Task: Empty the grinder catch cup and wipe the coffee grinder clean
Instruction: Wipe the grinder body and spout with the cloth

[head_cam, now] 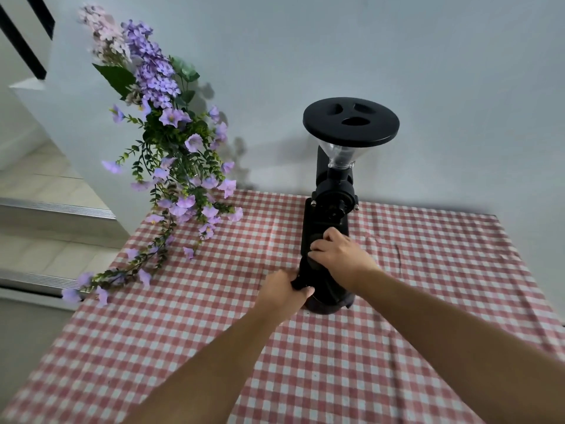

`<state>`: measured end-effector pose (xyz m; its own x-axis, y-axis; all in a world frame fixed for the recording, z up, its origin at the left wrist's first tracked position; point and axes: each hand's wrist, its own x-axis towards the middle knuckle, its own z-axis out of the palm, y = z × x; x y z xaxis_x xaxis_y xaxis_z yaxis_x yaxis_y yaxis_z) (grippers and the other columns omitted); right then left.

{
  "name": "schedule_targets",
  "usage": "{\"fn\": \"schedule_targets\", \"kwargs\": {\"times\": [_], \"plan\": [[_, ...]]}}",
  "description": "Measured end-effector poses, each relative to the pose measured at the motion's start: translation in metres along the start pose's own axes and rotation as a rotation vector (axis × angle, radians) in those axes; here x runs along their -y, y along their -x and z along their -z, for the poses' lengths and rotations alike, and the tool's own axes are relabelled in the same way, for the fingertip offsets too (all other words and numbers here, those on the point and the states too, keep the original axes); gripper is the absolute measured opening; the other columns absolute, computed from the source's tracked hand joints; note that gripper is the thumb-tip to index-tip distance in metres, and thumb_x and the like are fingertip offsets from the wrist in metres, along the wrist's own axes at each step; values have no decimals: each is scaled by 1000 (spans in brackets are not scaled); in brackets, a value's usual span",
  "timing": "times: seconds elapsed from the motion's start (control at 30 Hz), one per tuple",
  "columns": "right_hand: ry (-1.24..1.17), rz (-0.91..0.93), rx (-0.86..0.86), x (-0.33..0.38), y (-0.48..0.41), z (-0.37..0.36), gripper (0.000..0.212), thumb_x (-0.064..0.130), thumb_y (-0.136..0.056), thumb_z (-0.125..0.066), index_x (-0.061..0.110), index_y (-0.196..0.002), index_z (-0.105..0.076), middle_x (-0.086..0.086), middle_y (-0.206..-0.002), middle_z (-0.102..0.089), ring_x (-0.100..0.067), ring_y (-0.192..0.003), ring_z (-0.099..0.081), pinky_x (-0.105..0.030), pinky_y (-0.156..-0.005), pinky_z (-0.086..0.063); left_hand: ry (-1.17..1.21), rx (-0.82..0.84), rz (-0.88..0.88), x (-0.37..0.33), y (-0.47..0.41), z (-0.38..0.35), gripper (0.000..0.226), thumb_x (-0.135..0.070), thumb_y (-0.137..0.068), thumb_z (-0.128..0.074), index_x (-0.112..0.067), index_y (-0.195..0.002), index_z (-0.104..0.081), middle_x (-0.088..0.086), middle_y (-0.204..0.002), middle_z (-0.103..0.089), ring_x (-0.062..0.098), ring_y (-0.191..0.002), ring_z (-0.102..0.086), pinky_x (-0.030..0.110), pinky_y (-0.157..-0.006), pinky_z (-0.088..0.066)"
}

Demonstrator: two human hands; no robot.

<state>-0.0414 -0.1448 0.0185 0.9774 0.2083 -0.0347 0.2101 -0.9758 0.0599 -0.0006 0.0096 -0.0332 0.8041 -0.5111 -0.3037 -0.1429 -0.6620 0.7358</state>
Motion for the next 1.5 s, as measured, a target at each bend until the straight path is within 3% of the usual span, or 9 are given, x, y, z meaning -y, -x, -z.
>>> {"fn": "schedule_targets", "kwargs": {"times": [0.1, 0.27, 0.5, 0.77, 0.9, 1.1, 1.23, 1.37, 1.5], "plan": [[131, -124, -31, -9, 11, 2, 21, 20, -86, -62, 22, -107, -65, 5, -111, -62, -25, -102, -48, -31, -83, -44, 11, 6, 18, 0, 1, 0, 15, -31, -88, -65, -21, -98, -67, 0, -81, -71, 13, -74, -69, 28, -69, -59], [17, -298, 151, -3, 31, -1, 53, 38, -90, -51, 19, -138, -37, 0, -143, -35, -30, -116, -44, -36, -84, -49, -11, -4, 16, 0, -1, 1, 19, -32, -88, -65, -17, -100, -66, -4, -78, -68, 10, -72, -66, 23, -62, -55], [-276, -442, 26, 32, 55, -31, 62, 12, -90, -58, 15, -145, -27, -4, -149, -23, -25, -127, -38, -37, -101, -45, -82, -3, -17, 1, -3, 0, 40, -37, -88, -64, -17, -123, -60, 0, -106, -70, 11, -84, -66, 19, -66, -50], [-688, -553, 225, 9, 56, 7, 30, 11, -86, -57, 25, -112, -61, 2, -107, -60, -11, -85, -61, -21, -69, -54, -47, 26, 3, 1, -3, 0, 22, -34, -89, -63, -18, -104, -65, -5, -84, -69, 8, -72, -67, 23, -63, -55], [-642, -525, -144, -2, 42, 13, 38, 12, -87, -55, 20, -125, -54, 3, -130, -51, -15, -109, -52, -24, -86, -44, -33, 40, 5, 1, -4, 2, 18, -31, -88, -65, -15, -96, -67, -5, -74, -66, 8, -62, -61, 21, -59, -50], [-387, -564, 15, 19, 51, -21, 52, 21, -97, -43, 22, -146, -25, 1, -154, -22, -22, -131, -38, -35, -100, -46, -171, -3, 1, -3, -2, 0, 42, -40, -88, -63, -18, -124, -59, 1, -98, -70, 13, -73, -68, 29, -67, -58], [-467, -655, 1, 34, 64, -27, 45, 21, -95, -47, 18, -138, -38, -2, -141, -40, -19, -117, -50, -31, -94, -50, -145, -21, -23, -3, -1, -3, 38, -38, -88, -63, -17, -120, -61, 0, -100, -71, 12, -77, -68, 28, -68, -58], [-779, -660, 215, 27, 66, -17, 25, 17, -89, -55, 21, -112, -61, 4, -91, -62, -9, -74, -63, -20, -57, -52, -175, -13, 13, -3, -1, -2, 32, -40, -89, -62, -16, -111, -63, 0, -88, -70, 11, -69, -66, 25, -59, -54], [-930, -754, -125, 20, 61, -10, 28, 16, -90, -55, 21, -117, -60, 2, -99, -64, -10, -82, -62, -17, -59, -49, -150, 30, 21, -1, -5, -1, 32, -37, -90, -61, -19, -115, -63, -1, -94, -71, 11, -74, -69, 32, -70, -60]]}}
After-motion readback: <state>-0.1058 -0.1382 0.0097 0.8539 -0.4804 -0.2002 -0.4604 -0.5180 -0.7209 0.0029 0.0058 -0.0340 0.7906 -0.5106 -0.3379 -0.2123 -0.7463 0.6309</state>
